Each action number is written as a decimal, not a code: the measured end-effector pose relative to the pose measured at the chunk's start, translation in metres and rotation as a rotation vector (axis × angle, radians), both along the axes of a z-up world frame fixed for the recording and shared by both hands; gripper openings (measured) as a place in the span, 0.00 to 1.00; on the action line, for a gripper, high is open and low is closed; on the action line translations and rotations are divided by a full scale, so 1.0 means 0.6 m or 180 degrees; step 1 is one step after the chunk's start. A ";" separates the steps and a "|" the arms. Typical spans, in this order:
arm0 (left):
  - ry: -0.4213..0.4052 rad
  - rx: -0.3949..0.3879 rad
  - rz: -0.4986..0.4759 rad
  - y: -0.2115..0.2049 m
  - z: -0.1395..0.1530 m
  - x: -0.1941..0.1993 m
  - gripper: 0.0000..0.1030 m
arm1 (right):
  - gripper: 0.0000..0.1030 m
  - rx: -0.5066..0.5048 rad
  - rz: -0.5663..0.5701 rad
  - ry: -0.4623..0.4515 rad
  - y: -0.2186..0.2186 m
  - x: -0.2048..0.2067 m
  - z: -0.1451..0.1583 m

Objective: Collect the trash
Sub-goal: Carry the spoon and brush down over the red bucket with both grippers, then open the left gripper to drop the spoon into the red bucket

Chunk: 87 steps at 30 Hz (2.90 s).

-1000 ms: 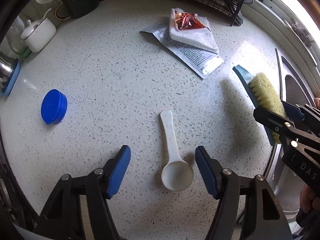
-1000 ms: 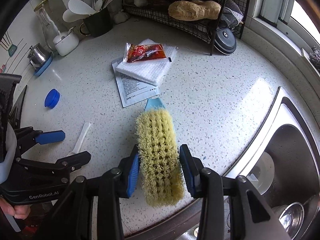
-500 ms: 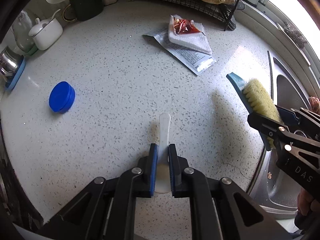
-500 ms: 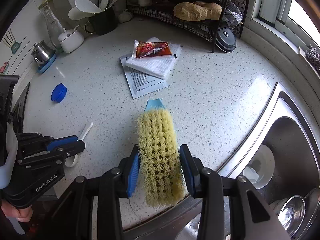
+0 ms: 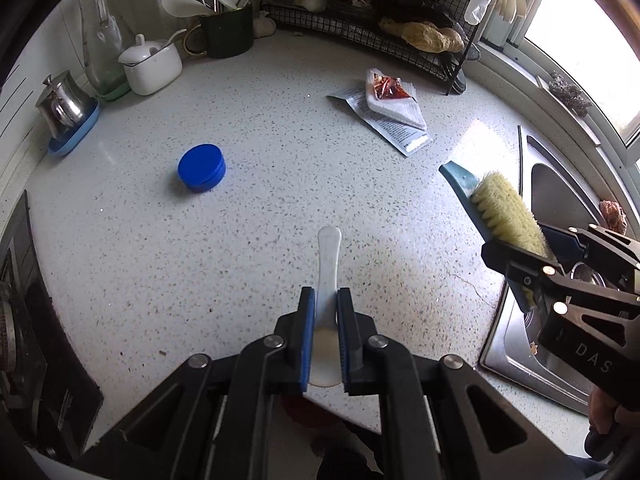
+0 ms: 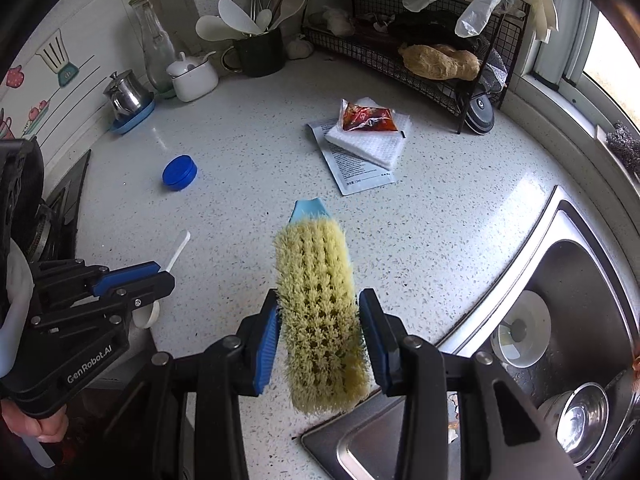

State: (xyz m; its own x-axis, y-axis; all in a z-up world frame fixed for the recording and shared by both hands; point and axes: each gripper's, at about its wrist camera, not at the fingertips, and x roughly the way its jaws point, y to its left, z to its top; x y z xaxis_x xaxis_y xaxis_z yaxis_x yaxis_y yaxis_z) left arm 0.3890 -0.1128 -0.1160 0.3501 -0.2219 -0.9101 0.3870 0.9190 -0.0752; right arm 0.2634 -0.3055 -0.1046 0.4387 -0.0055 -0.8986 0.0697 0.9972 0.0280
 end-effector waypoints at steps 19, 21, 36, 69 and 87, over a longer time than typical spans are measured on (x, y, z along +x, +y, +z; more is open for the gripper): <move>-0.0101 -0.0037 0.0259 0.189 0.006 -0.243 0.09 | 0.36 -0.0047 0.0361 -0.0067 0.183 -0.161 0.007; -0.0081 -0.0012 0.0266 0.205 -0.007 -0.273 0.09 | 0.36 -0.0021 0.0373 -0.0051 0.199 -0.183 0.000; 0.0433 0.0009 0.0409 0.255 -0.165 -0.384 0.09 | 0.36 -0.0006 0.0514 0.0448 0.263 -0.309 -0.138; 0.0904 0.0100 0.0179 0.147 -0.666 -0.290 0.10 | 0.36 0.0001 0.0030 0.0904 0.173 -0.236 -0.614; 0.1031 0.0093 0.0253 0.150 -0.679 -0.271 0.27 | 0.36 0.0067 0.0042 0.0929 0.157 -0.237 -0.595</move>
